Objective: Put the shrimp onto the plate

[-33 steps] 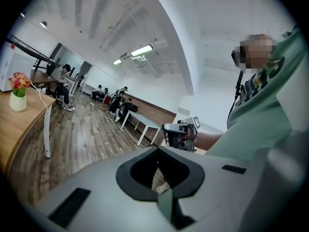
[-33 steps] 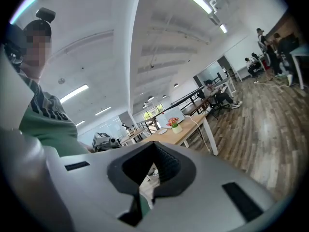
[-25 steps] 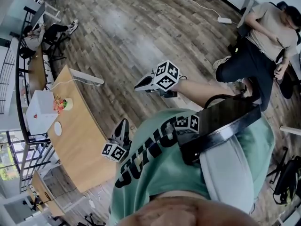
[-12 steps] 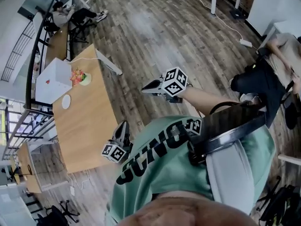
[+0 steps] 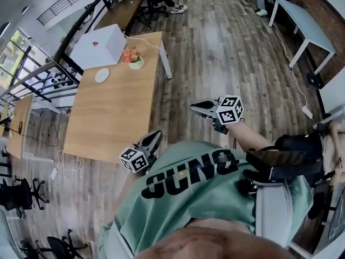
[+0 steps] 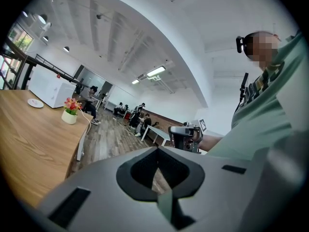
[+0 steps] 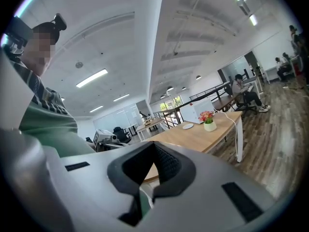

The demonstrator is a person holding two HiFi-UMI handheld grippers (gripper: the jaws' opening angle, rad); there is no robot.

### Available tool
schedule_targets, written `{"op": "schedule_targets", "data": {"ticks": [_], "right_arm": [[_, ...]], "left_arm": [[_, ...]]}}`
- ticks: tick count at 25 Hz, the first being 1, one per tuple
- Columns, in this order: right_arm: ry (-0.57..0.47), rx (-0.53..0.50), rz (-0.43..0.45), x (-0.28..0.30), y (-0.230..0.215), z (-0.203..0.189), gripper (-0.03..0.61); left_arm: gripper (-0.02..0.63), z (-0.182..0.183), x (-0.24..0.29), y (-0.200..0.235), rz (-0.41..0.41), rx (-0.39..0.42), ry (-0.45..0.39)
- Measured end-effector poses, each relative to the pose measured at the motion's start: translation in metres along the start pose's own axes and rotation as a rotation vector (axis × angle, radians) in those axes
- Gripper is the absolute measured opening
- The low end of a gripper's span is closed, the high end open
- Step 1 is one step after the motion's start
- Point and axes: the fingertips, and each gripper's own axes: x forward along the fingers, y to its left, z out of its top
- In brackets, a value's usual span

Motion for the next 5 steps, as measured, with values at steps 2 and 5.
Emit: {"op": "schedule_targets", "data": {"ticks": [2, 5], "right_arm": [[-0.002, 0.008, 0.006, -0.003, -0.001, -0.005, 0.007], [-0.02, 0.037, 0.009, -0.006, 0.002, -0.016, 0.007]], "left_arm": [[0.005, -0.004, -0.001, -0.001, 0.011, -0.008, -0.001], [0.005, -0.011, -0.006, -0.005, 0.018, -0.008, 0.031]]}}
